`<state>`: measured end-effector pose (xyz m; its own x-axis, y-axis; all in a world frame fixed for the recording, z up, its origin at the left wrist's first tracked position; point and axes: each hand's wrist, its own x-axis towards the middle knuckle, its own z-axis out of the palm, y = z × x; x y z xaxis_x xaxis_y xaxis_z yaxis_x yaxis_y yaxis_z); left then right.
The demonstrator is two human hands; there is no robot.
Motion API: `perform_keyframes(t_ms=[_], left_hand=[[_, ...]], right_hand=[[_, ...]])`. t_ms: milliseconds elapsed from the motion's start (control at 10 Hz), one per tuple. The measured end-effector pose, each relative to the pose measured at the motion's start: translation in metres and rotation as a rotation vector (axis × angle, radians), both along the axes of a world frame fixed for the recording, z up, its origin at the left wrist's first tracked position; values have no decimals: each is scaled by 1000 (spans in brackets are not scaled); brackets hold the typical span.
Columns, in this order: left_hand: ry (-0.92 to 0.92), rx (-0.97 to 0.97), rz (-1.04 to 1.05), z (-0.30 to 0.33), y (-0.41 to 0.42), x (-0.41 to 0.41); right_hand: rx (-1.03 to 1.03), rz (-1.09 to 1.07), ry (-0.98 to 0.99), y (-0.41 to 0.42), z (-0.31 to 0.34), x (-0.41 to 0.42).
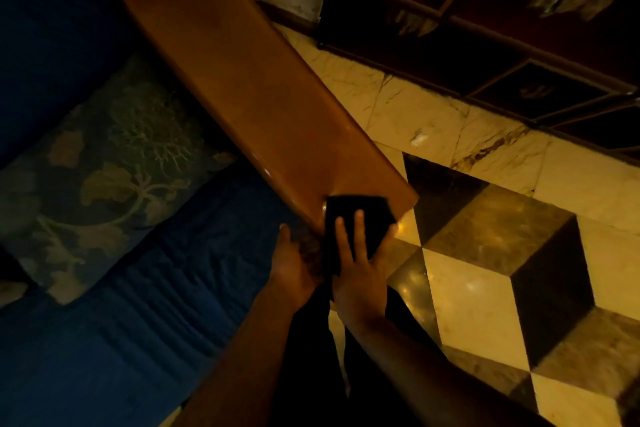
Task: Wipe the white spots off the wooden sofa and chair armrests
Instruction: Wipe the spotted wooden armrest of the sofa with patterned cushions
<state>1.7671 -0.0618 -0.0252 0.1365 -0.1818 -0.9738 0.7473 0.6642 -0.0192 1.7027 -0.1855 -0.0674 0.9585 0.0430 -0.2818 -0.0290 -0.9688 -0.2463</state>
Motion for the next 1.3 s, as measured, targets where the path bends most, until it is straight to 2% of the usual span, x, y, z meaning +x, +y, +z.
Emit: perform_keyframes(t_ms=[100, 200, 300, 400, 500, 600, 700, 800, 900, 1000, 1100, 1200, 1300], left_hand=[[57, -79, 36, 17, -8, -9], [-2, 33, -136, 33, -24, -24], [-102, 149, -356, 48, -40, -29], [-215, 236, -500, 70, -83, -31], [-282, 313, -531, 87, -123, -25], [-440, 359, -553, 112, -221, -15], [-507, 354, -643, 126, -275, -7], [-608, 253, -926, 155, -387, 2], [-663, 146, -1057, 169, -459, 2], [-720, -35, -1230, 195, -557, -10], [-738, -152, -1335, 207, -622, -28], [-816, -160, -1501, 215, -716, -60], [-885, -124, -1623, 209, -782, -88]], right_hand=[[-6, 234, 121, -11, 12, -19], [-34, 349, 310, -12, 35, 5], [232, 355, 295, -26, 48, 0], [736, 49, 389, -67, 71, -1], [866, -93, 313, -105, 86, -5], [1124, -441, 33, -192, 122, -3], [1206, -721, -153, -257, 142, 2], [1115, -1066, -304, -382, 170, -3], [1153, -1265, -257, -462, 185, -26], [1474, -1400, -247, -547, 199, -77], [1571, -1429, -419, -593, 206, -120], [1487, -1516, -701, -656, 216, -178], [1342, -1605, -795, -704, 220, -215]])
